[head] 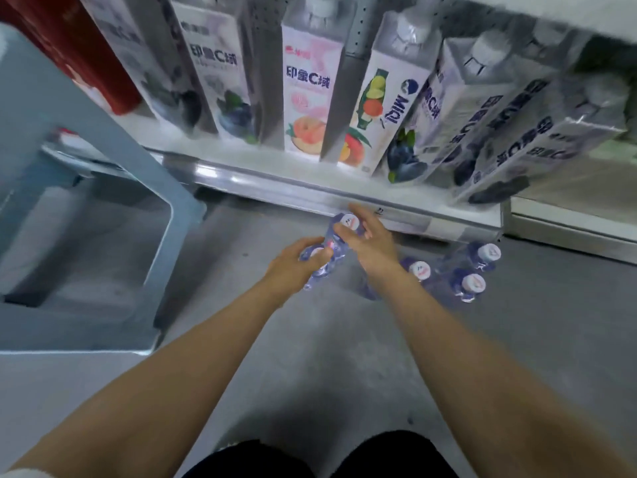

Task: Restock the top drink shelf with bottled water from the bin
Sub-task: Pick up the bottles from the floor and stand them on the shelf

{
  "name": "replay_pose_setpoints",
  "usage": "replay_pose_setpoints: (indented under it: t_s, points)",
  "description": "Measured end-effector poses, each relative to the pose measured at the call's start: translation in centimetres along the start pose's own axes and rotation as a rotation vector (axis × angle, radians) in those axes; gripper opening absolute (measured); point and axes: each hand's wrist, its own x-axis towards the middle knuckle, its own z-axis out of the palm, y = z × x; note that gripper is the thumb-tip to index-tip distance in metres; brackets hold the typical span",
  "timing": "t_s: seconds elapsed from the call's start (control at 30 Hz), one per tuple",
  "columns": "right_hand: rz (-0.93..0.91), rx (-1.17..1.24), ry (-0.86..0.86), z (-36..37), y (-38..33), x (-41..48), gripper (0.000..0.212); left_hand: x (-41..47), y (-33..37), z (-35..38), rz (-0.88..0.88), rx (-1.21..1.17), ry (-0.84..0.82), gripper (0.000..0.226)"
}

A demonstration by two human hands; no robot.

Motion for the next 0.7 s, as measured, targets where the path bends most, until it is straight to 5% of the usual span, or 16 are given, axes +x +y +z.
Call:
replay_pose_setpoints:
  t_s: [0.17,0.43,0.57,0.7]
  points:
    - [-0.065,0.030,-0.007,0.3,1.8,0.8,0.050,0.3,-1.4,0.9,0.064,-0.113,0.039,0.046]
    - [-0.108,0.062,0.100,1.0,3.2,1.7,0.046,0.8,-1.8,1.6,0.082,-0.183,0.032,0.033]
    - [-0.078,0.088,0.168,1.0,3.2,2.1,0.053,0.8,-1.9,1.5,0.093,-0.191,0.008,0.049]
    - [-0.071,0.067,0.213,1.0,2.2,2.5,0.035,0.6,-1.9,1.5,0.088,-0.207,0.004,0.062]
